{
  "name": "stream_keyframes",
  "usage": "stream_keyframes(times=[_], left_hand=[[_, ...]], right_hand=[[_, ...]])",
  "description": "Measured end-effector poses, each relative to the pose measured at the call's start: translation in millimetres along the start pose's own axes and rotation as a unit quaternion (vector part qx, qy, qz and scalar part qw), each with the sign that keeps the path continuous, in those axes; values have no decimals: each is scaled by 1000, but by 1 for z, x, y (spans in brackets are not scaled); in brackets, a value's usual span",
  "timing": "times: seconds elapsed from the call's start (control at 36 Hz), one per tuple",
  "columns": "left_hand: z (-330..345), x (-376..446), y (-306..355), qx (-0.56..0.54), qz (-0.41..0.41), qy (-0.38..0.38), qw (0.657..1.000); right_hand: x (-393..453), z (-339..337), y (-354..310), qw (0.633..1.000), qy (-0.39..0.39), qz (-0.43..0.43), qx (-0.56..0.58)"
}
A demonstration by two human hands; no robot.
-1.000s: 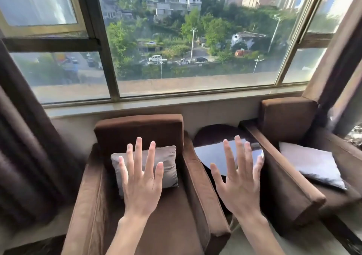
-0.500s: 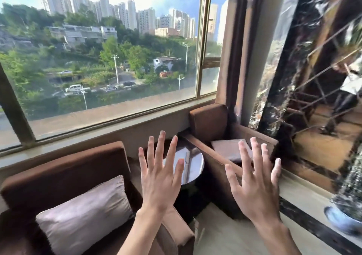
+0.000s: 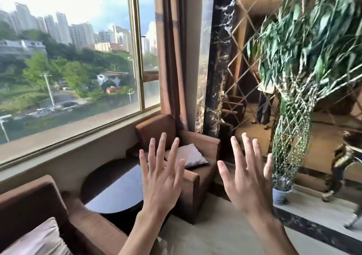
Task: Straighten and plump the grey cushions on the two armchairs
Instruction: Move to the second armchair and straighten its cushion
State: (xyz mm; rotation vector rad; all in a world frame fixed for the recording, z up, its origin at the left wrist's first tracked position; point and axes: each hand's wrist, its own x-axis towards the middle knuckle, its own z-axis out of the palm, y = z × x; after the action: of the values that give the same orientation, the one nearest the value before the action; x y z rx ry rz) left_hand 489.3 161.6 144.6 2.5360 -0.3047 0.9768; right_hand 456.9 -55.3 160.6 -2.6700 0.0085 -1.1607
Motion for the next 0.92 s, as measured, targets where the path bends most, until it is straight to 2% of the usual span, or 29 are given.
stream_keyframes(times=[0.31, 0.53, 0.72, 0.92], left_hand=[[93, 46, 109, -19, 51, -12, 998], [151, 81, 156, -39, 76, -27, 996], [223, 135, 165, -25, 87, -34, 995], [303, 208, 145, -21, 72, -49, 996]], right_hand=[[26, -22, 135, 998, -15, 28, -54], [58, -11, 199, 997, -19, 46, -66], [108, 33, 241, 996, -14, 54, -69], [177, 115, 275, 995, -34, 55, -78]])
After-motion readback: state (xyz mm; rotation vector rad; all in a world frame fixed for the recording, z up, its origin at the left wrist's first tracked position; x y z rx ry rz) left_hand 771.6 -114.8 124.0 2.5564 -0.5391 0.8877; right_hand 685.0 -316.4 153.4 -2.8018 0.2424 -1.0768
